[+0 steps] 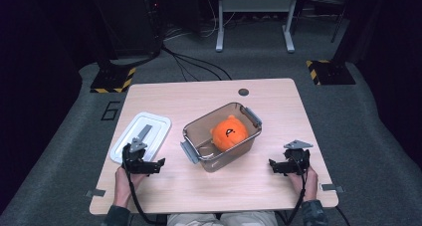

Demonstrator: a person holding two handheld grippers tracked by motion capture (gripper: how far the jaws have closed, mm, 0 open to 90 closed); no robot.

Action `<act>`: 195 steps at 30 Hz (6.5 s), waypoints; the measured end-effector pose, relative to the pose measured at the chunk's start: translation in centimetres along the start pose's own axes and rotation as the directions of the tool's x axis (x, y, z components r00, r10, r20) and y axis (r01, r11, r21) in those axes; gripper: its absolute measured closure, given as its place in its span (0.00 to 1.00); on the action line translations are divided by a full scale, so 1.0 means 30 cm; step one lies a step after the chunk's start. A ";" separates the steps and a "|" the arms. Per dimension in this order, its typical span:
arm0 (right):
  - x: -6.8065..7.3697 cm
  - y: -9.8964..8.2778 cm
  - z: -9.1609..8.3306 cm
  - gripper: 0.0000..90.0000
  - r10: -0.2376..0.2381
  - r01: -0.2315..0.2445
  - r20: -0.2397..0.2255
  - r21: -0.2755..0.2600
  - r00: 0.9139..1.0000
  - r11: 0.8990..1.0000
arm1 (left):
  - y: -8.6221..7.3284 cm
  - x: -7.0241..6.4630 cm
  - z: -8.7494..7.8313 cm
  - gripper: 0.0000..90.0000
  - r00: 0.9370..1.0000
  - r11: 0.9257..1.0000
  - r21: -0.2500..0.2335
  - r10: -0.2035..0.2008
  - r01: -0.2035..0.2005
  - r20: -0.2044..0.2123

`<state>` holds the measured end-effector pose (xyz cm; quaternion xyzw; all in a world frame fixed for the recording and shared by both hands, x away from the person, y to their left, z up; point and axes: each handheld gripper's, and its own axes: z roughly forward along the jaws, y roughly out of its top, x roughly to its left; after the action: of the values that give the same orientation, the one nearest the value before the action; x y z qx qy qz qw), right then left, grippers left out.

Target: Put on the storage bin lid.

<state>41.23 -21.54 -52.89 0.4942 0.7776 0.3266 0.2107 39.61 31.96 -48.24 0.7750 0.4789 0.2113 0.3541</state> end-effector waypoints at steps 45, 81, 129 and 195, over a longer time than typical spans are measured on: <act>0.000 0.001 0.001 0.00 0.001 -0.001 -0.003 0.001 1.000 1.000 | 0.102 0.292 0.158 0.31 0.987 0.990 0.094 -0.091 0.104 -0.131; 0.003 0.002 0.002 0.00 0.008 -0.008 0.004 -0.004 1.000 1.000 | 0.107 0.301 0.155 0.74 0.990 0.993 0.068 -0.084 0.092 -0.111; 0.000 0.001 0.000 0.00 -0.007 0.007 -0.001 0.001 1.000 1.000 | 0.295 0.223 0.024 0.74 1.000 1.000 0.022 0.001 -0.001 -0.020; 0.000 0.000 0.000 0.00 -0.007 0.007 -0.002 0.001 1.000 1.000 | 0.645 -0.098 -0.063 0.74 0.954 0.970 -0.056 0.242 -0.236 0.175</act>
<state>41.24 -21.52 -52.89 0.4911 0.7798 0.3261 0.2108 48.49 24.38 -32.42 0.8369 0.3439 0.1897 0.3812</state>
